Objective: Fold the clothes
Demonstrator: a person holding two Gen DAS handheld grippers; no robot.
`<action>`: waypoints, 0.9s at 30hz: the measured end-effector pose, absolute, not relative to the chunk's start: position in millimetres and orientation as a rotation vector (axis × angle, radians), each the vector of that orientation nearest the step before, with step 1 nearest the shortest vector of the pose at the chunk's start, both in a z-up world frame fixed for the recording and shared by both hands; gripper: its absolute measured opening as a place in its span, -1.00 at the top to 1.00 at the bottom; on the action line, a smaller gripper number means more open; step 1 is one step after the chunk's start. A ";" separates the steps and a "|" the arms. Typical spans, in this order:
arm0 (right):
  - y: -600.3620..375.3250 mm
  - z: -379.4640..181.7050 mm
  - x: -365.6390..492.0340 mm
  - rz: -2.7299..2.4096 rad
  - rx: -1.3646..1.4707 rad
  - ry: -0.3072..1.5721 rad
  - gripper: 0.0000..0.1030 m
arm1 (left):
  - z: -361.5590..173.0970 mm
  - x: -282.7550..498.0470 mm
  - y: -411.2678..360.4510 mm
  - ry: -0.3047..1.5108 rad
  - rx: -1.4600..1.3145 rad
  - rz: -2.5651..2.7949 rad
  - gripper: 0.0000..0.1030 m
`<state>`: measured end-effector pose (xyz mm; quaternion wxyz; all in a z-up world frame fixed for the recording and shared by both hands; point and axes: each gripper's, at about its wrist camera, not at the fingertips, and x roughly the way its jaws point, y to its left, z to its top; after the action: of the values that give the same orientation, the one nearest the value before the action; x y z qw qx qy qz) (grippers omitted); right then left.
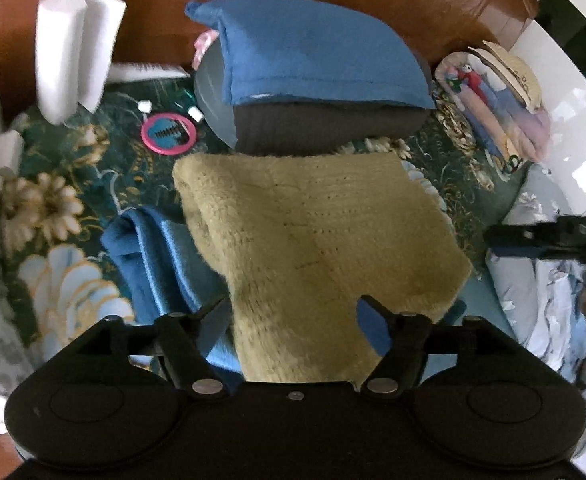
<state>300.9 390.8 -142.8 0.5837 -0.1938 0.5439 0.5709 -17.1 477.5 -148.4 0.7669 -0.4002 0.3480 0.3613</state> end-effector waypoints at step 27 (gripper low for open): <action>62.9 -45.0 224.9 1.178 -0.144 1.054 -0.99 | -42.2 -7.4 240.9 0.729 -0.604 0.621 -0.94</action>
<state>224.8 62.9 -45.0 0.7012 -0.0648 0.4735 0.5291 -7.4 240.9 -42.2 0.8440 -0.2859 0.3454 0.2943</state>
